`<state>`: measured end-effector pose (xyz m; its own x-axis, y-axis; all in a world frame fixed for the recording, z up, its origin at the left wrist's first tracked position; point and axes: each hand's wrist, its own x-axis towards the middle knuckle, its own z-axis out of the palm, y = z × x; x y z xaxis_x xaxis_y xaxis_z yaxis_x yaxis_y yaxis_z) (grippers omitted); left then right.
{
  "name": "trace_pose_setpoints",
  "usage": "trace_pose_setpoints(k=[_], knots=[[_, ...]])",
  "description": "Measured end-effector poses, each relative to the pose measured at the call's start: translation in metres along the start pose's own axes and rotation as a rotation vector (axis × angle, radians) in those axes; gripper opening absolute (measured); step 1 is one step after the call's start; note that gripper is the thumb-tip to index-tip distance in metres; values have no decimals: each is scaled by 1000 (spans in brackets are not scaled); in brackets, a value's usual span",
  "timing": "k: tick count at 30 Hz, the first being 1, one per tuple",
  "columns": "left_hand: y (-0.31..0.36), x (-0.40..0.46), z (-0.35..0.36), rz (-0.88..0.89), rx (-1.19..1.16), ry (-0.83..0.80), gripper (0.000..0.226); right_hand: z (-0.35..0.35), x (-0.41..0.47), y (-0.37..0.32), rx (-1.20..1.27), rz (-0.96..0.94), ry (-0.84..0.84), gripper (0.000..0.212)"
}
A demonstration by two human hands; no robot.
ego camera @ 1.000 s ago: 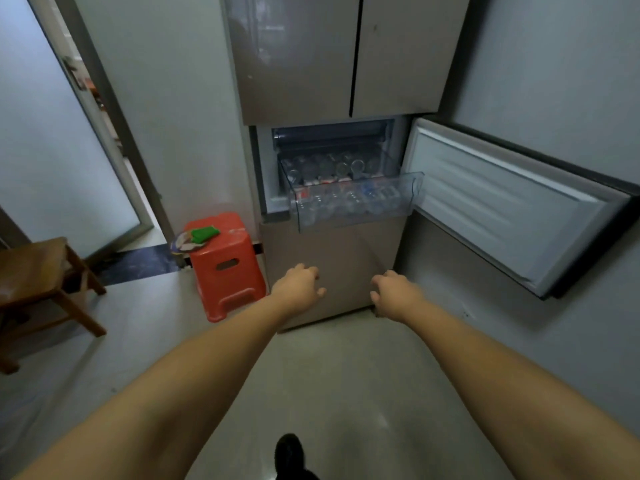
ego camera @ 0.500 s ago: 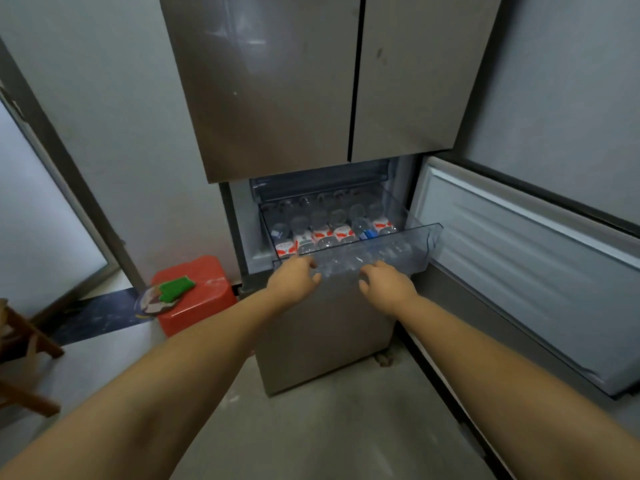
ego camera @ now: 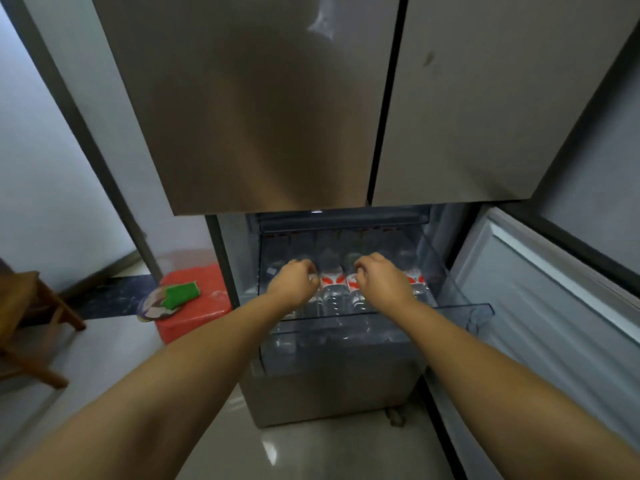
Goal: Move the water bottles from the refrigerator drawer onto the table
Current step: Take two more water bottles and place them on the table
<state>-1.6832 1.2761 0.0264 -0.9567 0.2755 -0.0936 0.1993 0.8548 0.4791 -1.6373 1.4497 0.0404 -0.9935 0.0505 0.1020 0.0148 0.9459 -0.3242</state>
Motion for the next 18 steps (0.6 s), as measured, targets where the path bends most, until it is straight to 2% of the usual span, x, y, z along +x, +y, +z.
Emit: trace_pose_setpoints(k=[3, 6, 8, 12, 13, 15, 18], knots=[[-4, 16, 9, -162, -14, -3, 41, 17, 31, 1, 59, -53, -83, 32], [-18, 36, 21, -454, -253, 59, 53, 43, 60, -15, 199, -15, -195, 30], [-26, 46, 24, -601, -602, 85, 49, 62, 74, -29, 415, 143, -281, 30], [-39, 76, 33, -786, -1408, 176, 38, 98, 106, -50, 1013, 612, -428, 31], [-40, 82, 33, -797, -1517, 207, 34, 102, 112, -53, 1138, 689, -442, 26], [-45, 94, 32, -832, -1547, 248, 24, 104, 121, -59, 1320, 799, -432, 20], [-54, 113, 38, -902, -1634, 267, 40, 112, 136, -72, 1597, 942, -356, 24]])
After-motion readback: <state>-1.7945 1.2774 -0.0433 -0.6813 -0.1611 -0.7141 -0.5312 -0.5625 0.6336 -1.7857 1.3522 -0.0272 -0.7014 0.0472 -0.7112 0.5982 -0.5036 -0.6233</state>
